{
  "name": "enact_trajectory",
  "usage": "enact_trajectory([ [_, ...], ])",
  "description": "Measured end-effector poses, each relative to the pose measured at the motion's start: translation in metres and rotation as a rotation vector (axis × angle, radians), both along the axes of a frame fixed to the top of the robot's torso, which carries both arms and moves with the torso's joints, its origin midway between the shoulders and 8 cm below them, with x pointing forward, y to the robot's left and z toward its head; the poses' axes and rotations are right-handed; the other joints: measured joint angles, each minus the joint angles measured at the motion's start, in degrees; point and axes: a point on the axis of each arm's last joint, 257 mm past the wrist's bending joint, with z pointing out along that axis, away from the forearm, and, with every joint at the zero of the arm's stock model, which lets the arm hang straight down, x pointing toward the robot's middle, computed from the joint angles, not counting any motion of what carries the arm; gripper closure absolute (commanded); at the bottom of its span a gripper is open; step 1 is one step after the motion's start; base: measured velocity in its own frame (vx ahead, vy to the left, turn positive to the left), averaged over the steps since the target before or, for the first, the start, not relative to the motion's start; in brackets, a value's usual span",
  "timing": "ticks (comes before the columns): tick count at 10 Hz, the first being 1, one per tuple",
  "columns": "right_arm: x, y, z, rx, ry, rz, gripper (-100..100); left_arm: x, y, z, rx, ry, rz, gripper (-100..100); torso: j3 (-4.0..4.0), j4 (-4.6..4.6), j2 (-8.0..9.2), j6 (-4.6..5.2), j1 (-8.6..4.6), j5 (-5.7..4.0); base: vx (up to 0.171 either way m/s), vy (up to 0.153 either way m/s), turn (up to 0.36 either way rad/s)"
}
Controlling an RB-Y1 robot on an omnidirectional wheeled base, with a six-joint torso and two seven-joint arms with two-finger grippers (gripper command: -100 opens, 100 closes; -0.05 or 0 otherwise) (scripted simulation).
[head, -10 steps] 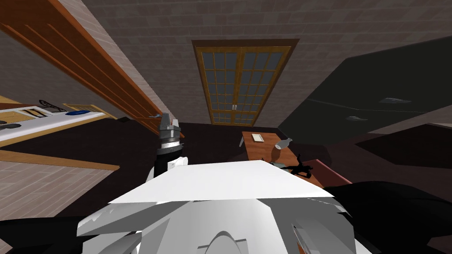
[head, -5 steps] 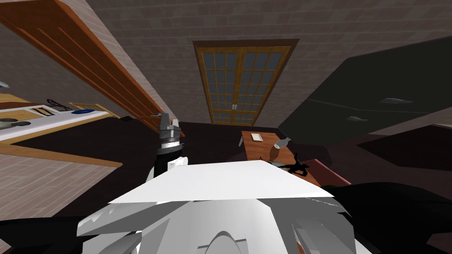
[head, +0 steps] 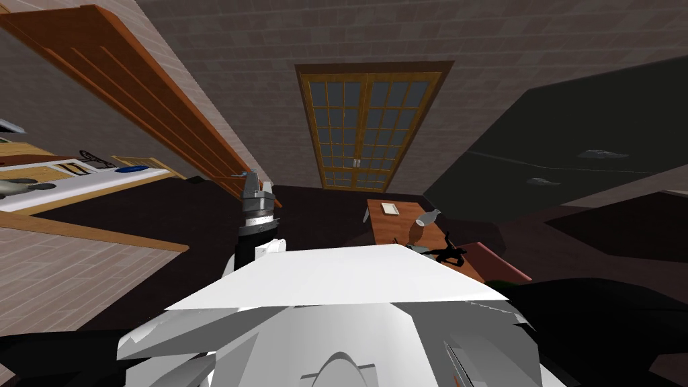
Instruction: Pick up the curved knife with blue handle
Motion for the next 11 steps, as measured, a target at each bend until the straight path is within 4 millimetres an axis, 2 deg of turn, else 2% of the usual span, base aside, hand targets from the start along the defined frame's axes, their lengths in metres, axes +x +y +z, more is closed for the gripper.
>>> enact_trajectory([
  [2, 0.0, 0.0, 0.0, 0.0, 0.0, 0.0, 100, 0.0, 0.0, 0.0, 0.0, 0.0, 0.0, 0, 0.0, 0.01, -0.01, 0.0, -0.16, -0.06, 0.0, 0.0, 0.0],
  [3, 0.0, 0.0, 0.0, 0.0, 0.0, 0.001, 0, 0.0, 0.0, 0.0, 0.0, 0.0, 0.0, 0, 0.0, 0.0, -0.01, 0.0, -0.17, -0.06, 0.0, 0.0, 0.0],
  [4, 0.0, 0.0, 0.0, 0.0, 0.0, 0.001, 100, 0.0, 0.0, 0.0, 0.0, 0.0, 0.0, 0, 0.0, 0.0, -0.01, 0.0, -0.17, -0.06, 0.062, 0.054, -0.075],
  [6, -0.015, -0.02, 0.008, -0.01, 0.006, 0.001, 100, 0.0, 0.0, 0.0, 0.0, 0.0, 0.0, 0, -0.17, -0.05, -0.32, 0.02, 0.13, 0.0, 0.089, 0.077, -0.049],
  [8, -0.021, -0.022, 0.013, -0.006, 0.004, 0.011, 100, 0.0, 0.0, 0.0, 0.0, 0.0, 0.0, 0, -0.1, -0.02, -0.19, 0.0, -0.03, -0.02, 0.041, 0.029, -0.02],
  [10, -0.032, -0.032, 0.02, -0.008, 0.005, 0.019, 100, 0.0, 0.0, 0.0, 0.0, 0.0, 0.0, 0, -0.11, -0.04, -0.18, 0.02, 0.0, -0.01, 0.034, 0.03, -0.02],
  [11, -0.033, -0.033, 0.02, -0.008, 0.005, 0.017, 0, 0.0, 0.0, 0.0, 0.0, 0.0, 0.0, 0, -0.06, -0.01, -0.12, 0.0, -0.07, -0.04, 0.0, 0.0, 0.0],
])
